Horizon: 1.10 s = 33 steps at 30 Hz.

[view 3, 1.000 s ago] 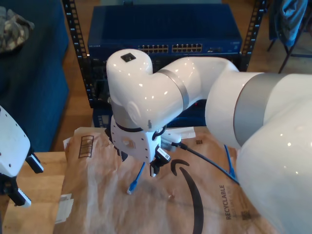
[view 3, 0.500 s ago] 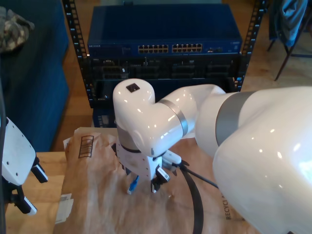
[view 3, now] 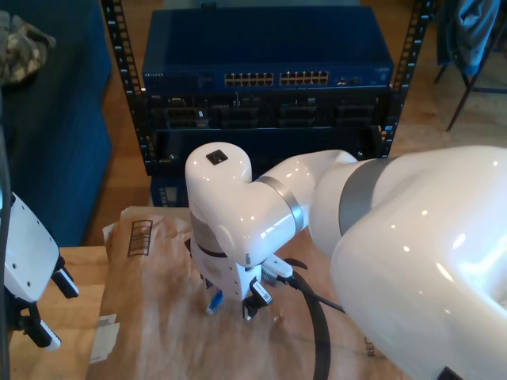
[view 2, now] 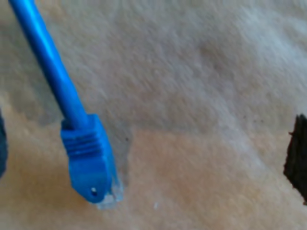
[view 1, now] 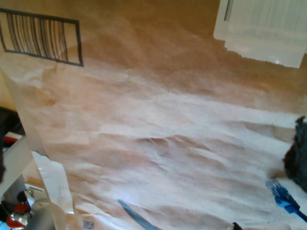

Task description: Grab the cable and plug it in

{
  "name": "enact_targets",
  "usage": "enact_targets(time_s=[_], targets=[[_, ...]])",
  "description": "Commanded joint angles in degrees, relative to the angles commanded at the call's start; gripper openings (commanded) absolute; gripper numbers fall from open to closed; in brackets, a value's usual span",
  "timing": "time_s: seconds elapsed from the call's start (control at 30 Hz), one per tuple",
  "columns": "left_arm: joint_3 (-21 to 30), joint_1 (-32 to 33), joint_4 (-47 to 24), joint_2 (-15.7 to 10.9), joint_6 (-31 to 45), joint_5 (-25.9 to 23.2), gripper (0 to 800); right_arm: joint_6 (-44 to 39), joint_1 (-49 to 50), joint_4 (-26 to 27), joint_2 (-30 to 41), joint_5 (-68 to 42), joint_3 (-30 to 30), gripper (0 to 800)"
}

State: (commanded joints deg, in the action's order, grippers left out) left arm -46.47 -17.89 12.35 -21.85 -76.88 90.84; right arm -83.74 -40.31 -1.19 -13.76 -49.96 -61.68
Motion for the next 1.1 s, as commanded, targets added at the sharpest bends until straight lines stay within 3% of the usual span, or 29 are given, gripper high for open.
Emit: enact_targets(time_s=[0.27, 0.53, 0.67, 1.1], targets=[[0.0, 0.0, 0.0, 0.0, 0.1, 0.0, 800, 0.0, 0.0, 0.1, -2.9, 0.0, -1.4, 749], [0.0, 0.0, -0.1, 0.3, 0.2, 0.0, 800, -0.2, 0.2, 0.1, -3.4, 0.1, -2.8, 523], [0.0, 0.0, -0.1, 0.3, 0.2, 0.0, 800, -0.2, 0.3, 0.1, -3.4, 0.1, -2.6, 498], [0.0, -0.1, -0.1, 0.4, 0.2, 0.0, 800, -0.4, 0.2, 0.0, -3.4, 0.3, -2.5, 285]])
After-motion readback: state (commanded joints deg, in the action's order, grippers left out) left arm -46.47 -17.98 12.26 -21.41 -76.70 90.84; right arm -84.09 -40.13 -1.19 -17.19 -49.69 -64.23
